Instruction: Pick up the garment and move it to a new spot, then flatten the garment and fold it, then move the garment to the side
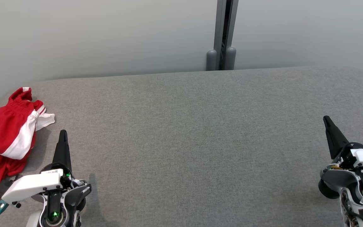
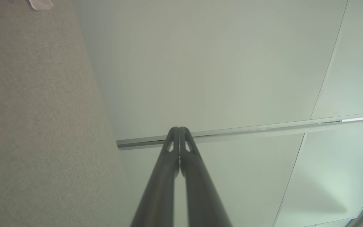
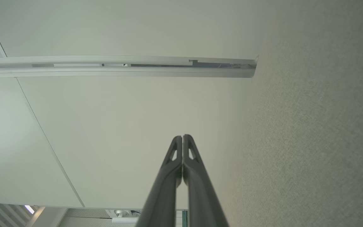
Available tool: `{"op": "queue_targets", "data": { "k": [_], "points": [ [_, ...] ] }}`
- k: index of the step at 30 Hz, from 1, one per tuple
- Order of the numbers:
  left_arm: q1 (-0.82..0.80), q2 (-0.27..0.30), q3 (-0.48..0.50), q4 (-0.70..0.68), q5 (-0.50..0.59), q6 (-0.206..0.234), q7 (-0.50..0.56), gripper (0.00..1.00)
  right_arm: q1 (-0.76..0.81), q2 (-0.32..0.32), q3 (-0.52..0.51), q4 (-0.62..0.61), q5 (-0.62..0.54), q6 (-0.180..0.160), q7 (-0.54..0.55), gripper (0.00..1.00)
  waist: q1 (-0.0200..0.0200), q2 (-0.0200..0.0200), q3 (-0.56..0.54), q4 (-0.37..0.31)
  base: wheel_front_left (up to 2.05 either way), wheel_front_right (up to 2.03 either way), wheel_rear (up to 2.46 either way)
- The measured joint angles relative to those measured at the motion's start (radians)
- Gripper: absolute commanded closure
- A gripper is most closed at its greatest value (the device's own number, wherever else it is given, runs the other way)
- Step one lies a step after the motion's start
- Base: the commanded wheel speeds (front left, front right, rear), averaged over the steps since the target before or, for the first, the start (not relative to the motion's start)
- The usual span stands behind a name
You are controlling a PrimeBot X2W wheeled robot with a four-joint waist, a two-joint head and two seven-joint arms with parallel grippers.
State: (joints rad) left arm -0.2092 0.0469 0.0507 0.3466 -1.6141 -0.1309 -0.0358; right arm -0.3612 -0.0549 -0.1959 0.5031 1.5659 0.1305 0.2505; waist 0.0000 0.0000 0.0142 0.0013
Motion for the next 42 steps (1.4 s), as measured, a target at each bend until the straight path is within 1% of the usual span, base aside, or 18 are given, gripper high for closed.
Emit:
{"op": "queue_targets", "data": {
  "k": [14, 15, 19, 23, 28, 33, 36, 37, 42],
  "points": [
    [0.000, 0.000, 0.000, 0.000, 0.000, 0.000, 0.000, 1.00, 0.000, 0.000, 0.000, 0.000, 0.000, 0.000, 0.000, 1.00, 0.0000, 0.0000, 0.000, 0.000, 0.00, 0.00, 0.00],
    [0.005, -0.002, -0.001, 0.006, 0.000, 0.000, 0.000, 0.00, 0.006, 0.002, 0.001, 0.005, 0.000, 0.000, 0.000, 0.00, 0.0000, 0.0000, 0.000, 0.000, 0.00, 0.00, 0.00],
    [0.038, -0.009, -0.006, 0.026, 0.000, 0.001, 0.000, 0.00, 0.048, 0.016, 0.004, 0.019, -0.002, -0.001, -0.007, 0.00, 0.0000, 0.0000, 0.000, 0.000, 0.00, 0.00, 0.00],
    [0.036, -0.009, -0.016, 0.020, 0.000, 0.001, -0.010, 0.00, 0.049, 0.015, 0.013, -0.002, -0.014, -0.001, -0.029, 0.00, 0.0000, 0.0000, 0.000, 0.000, 0.00, 0.00, 0.00],
    [0.023, -0.002, -0.037, 0.007, 0.027, 0.001, -0.032, 0.00, 0.062, 0.004, 0.040, -0.030, -0.067, -0.001, -0.076, 0.00, 0.0000, 0.0000, 0.000, 0.000, 0.00, 0.00, 0.00],
    [0.016, 0.006, -0.050, -0.005, 0.095, 0.001, -0.049, 0.00, 0.064, -0.007, 0.055, -0.051, -0.145, -0.001, -0.110, 0.00, 0.0000, 0.0000, 0.000, 0.000, 0.00, 0.00, 0.00],
    [0.013, 0.008, -0.050, -0.016, 0.155, 0.001, -0.055, 0.00, 0.064, -0.009, 0.057, -0.072, -0.210, -0.001, -0.128, 0.00, 0.0000, 0.0000, 0.000, 0.000, 0.00, 0.00, 0.00],
    [0.008, 0.009, -0.049, -0.026, 0.207, 0.001, -0.060, 0.00, 0.065, -0.010, 0.059, -0.087, -0.258, -0.001, -0.138, 0.00, 0.0000, 0.0000, 0.000, 0.000, 0.00, 0.00, 0.00],
    [-0.001, 0.010, -0.049, -0.055, 0.340, 0.005, -0.072, 0.00, 0.070, -0.012, 0.070, -0.125, -0.383, -0.001, -0.166, 0.00, 0.0000, 0.0000, 0.001, 0.000, 0.00, 0.00, 0.00]
  ]
}}
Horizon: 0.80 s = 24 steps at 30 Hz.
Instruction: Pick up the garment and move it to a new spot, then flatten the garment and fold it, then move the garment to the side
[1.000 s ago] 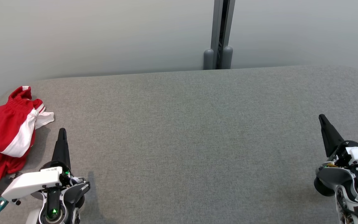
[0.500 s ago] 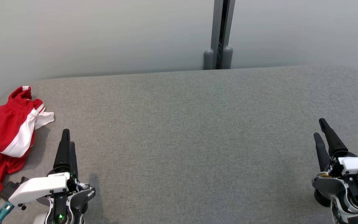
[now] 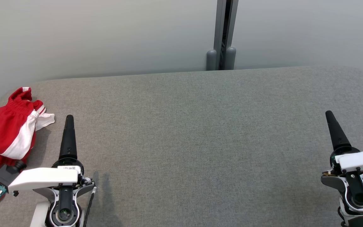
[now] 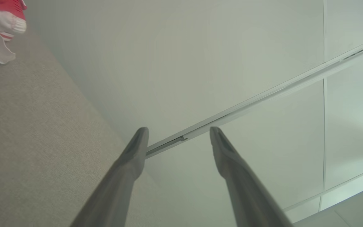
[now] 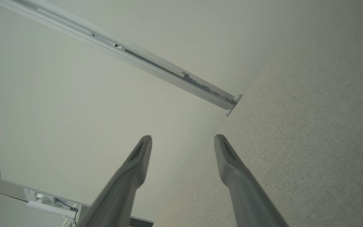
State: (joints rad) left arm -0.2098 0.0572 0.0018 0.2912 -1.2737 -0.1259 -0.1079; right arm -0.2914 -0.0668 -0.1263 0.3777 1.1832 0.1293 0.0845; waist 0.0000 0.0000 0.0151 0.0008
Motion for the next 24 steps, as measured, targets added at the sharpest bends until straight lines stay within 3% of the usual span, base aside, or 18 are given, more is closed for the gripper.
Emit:
{"op": "queue_targets", "data": {
  "k": [13, 24],
  "points": [
    [-0.004, 0.021, -0.037, -0.022, 0.284, 0.027, -0.027, 0.00, 0.023, -0.015, 0.043, -0.091, -0.315, 0.000, -0.065, 0.00, 0.0000, 0.0000, -0.004, -0.001, 0.00, 0.00, 0.00],
    [-0.004, 0.049, -0.080, -0.021, 0.463, 0.057, -0.042, 0.00, 0.060, -0.024, 0.077, -0.146, -0.533, 0.000, -0.088, 0.00, 0.0000, 0.0000, -0.009, -0.001, 0.00, 0.00, 0.00]
  ]
}}
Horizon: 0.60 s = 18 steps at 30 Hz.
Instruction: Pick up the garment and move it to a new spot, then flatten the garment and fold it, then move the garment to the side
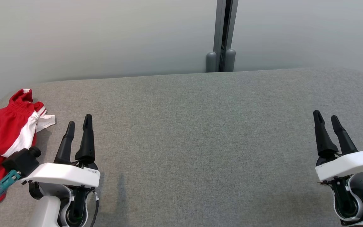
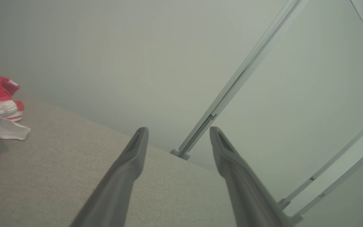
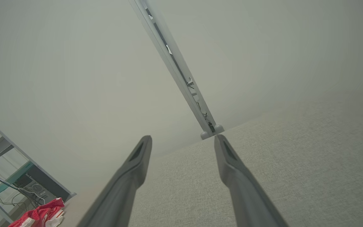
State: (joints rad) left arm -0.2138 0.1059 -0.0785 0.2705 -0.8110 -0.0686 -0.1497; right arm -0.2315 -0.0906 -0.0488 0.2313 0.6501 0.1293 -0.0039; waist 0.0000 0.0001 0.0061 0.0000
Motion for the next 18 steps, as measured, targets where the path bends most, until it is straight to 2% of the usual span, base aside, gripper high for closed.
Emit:
{"op": "queue_targets", "data": {
  "k": [18],
  "points": [
    [0.006, 0.037, -0.058, 0.006, 0.228, 0.044, 0.007, 0.00, 0.039, 0.022, 0.009, -0.023, -0.257, 0.000, -0.025, 0.00, 0.0000, 0.0000, -0.004, 0.002, 0.00, 0.00, 0.00]
  ]
}}
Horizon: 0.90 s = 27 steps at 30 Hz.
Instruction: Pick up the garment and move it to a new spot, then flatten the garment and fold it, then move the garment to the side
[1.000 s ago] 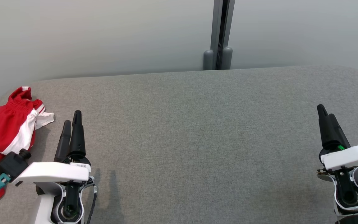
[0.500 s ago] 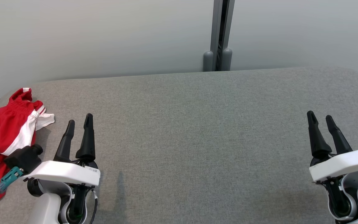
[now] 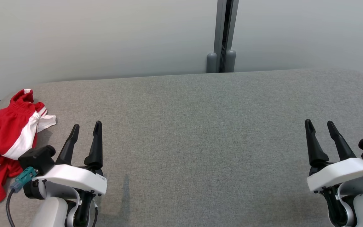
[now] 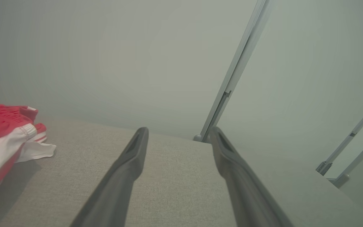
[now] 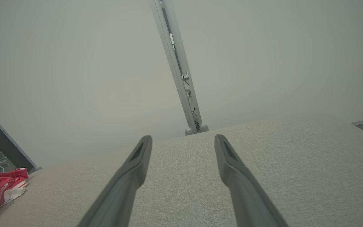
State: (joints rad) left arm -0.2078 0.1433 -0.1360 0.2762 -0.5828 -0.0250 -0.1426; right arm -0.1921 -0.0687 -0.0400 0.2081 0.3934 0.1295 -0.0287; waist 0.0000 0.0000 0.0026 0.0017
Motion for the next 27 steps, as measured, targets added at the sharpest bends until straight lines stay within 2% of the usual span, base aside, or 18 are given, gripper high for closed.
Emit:
{"op": "queue_targets", "data": {
  "k": [9, 27],
  "points": [
    [0.000, 0.009, -0.013, 0.009, 0.083, 0.026, -0.008, 0.00, 0.016, 0.009, -0.003, -0.002, -0.093, 0.000, -0.012, 0.00, 0.0000, 0.0000, -0.003, 0.000, 0.00, 0.00, 0.00],
    [0.009, 0.025, -0.034, 0.009, 0.197, 0.050, -0.013, 0.00, 0.042, 0.019, -0.013, -0.026, -0.210, 0.000, -0.011, 0.00, 0.0000, 0.0000, -0.001, -0.002, 0.00, 0.00, 0.00]
  ]
}}
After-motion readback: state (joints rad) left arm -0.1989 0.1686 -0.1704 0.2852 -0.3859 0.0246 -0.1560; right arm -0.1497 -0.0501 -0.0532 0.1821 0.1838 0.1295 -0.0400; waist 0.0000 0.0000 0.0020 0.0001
